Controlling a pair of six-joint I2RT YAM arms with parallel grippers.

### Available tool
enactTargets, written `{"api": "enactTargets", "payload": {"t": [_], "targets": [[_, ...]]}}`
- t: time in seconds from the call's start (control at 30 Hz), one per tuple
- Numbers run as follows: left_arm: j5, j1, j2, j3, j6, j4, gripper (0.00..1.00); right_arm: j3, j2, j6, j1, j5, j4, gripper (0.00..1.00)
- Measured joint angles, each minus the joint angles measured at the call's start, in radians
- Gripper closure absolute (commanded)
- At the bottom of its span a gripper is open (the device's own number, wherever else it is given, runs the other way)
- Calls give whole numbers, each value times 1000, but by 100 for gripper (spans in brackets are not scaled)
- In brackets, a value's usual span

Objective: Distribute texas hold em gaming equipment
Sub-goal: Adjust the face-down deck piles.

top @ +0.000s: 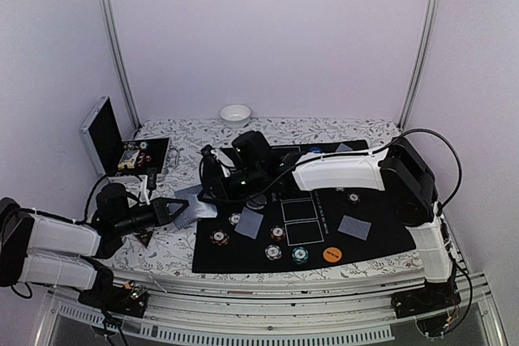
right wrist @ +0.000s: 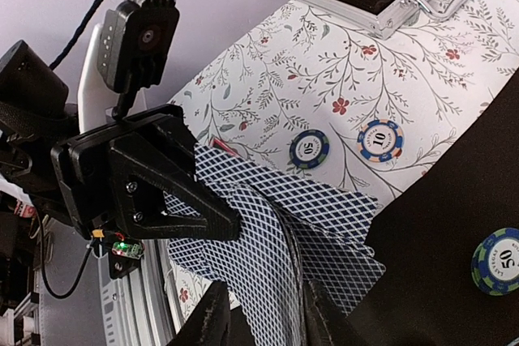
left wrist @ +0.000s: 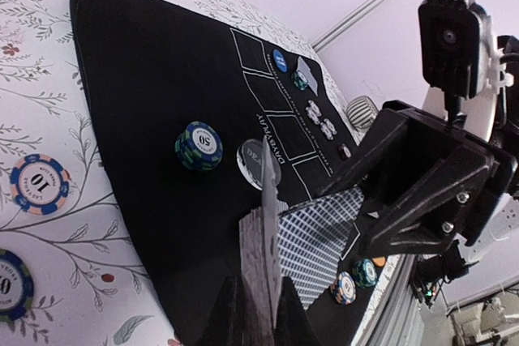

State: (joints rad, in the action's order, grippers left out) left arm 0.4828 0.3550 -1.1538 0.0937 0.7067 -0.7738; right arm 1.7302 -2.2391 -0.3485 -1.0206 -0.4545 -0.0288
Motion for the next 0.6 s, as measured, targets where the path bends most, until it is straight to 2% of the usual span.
{"api": "enactTargets", "payload": {"t": [0.1, 0.2, 0.3, 0.33, 0.6], "targets": [[10, 0, 0, 0, 0, 0, 100, 2, -5, -6, 0, -16, 0, 67], [11, 0, 0, 0, 0, 0, 100, 20, -26, -21, 7, -42, 4, 78], [11, 0, 0, 0, 0, 2, 100, 36, -55, -37, 16, -60, 8, 94], [10, 0, -1, 0, 0, 3, 100, 41, -66, -43, 20, -67, 7, 96], [-11, -5, -126, 7, 0, 10, 100, 102, -161, -55, 27, -105, -16, 97]]}}
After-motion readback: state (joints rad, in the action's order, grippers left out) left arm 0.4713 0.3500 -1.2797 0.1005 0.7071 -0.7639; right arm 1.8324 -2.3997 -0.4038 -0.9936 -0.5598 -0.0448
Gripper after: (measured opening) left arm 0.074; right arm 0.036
